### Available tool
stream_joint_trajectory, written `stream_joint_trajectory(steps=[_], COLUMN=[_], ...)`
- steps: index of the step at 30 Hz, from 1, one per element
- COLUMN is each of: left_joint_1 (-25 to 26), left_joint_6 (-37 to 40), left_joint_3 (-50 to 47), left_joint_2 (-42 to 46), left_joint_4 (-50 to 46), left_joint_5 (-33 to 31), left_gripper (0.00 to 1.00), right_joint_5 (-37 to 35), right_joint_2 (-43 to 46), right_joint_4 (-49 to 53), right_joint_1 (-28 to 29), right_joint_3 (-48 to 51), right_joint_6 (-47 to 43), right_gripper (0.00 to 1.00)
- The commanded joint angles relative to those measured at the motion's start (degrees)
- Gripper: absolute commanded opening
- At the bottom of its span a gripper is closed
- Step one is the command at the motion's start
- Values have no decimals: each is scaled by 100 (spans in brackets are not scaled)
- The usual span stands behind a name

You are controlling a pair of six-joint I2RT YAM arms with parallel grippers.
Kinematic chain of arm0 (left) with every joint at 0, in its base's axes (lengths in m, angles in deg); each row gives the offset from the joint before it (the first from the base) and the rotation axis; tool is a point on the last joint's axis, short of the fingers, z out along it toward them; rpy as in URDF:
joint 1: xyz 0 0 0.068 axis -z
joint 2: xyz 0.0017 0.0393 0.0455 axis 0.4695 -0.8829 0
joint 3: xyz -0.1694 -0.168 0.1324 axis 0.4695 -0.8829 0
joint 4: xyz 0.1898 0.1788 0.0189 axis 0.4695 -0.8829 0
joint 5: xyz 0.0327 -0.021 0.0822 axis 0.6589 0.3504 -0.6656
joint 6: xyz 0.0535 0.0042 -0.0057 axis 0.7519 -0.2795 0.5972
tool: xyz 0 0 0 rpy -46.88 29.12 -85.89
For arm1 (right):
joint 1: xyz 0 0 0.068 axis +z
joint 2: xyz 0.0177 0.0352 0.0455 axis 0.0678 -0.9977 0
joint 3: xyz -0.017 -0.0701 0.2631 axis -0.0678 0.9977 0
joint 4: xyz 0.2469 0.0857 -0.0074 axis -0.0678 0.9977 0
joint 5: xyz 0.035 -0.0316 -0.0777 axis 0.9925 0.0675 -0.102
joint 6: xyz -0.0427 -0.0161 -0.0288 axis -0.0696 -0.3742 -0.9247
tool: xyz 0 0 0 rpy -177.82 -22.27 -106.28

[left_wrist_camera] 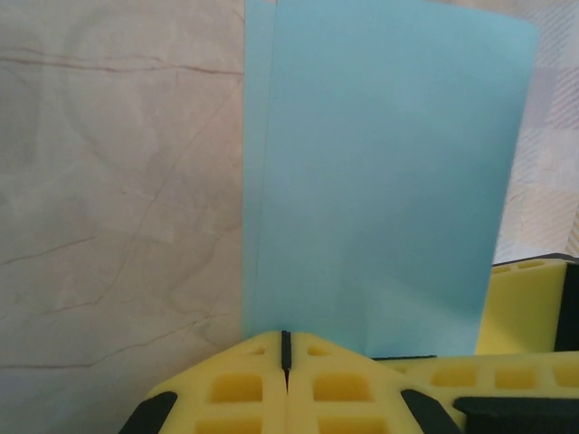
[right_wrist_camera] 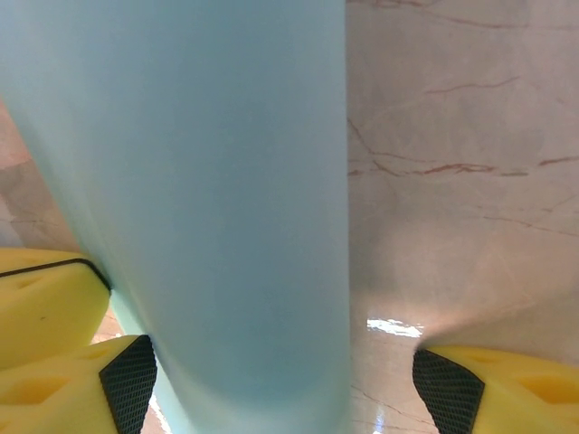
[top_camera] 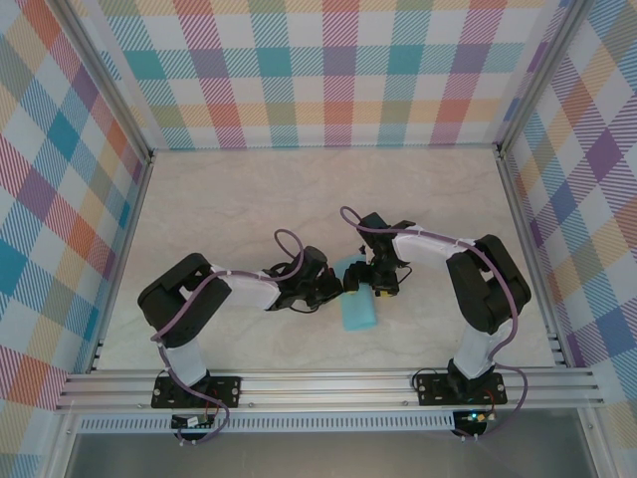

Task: Fold a paper plane with a square sheet of paper (pick it up from the middle)
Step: Hold the square sheet of paper at the center of the table.

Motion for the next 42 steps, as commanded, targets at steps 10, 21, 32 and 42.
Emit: stream_joint_trajectory(steps=[10,21,32,42], left_joint_1=[62,66,69,68], left_joint_6=[94,318,376,391], left_joint_3=[26,42,112,136], left_joint_2=[-150,-107,-131,-204], left_joint_4=[-432,-799,-846,-861], left_joint_5=[-63,-202,-183,-133], left_gripper=[0,0,0,0], right_joint_5=[-306,158,1428,1832], right_joint_2=[-563,1232,1100,650], right_joint_4=[-507,-320,-1068,-1591], right_joint_1=[25,-272,-345,-775], right_joint_3=[420,467,616,1124], right_joint_6=[-174,-34,137,19], right_gripper=[82,78,30,27])
